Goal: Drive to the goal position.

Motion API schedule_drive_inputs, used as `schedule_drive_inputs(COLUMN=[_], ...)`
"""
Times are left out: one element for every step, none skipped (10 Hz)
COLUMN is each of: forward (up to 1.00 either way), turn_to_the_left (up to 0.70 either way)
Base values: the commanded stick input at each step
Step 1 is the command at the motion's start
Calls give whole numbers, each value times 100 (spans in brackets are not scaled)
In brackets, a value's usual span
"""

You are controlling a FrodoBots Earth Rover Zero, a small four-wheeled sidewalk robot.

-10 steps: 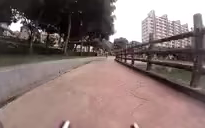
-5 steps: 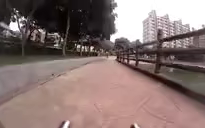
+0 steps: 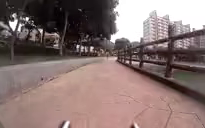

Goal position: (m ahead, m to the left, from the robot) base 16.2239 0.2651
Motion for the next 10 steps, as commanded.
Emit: schedule_drive_inputs(forward=[100, 100, 100, 100, 100, 100, 100, 100, 100, 100], turn_to_the_left=[0, 0, 0, 0, 0, 0, 0, 0, 0, 0])
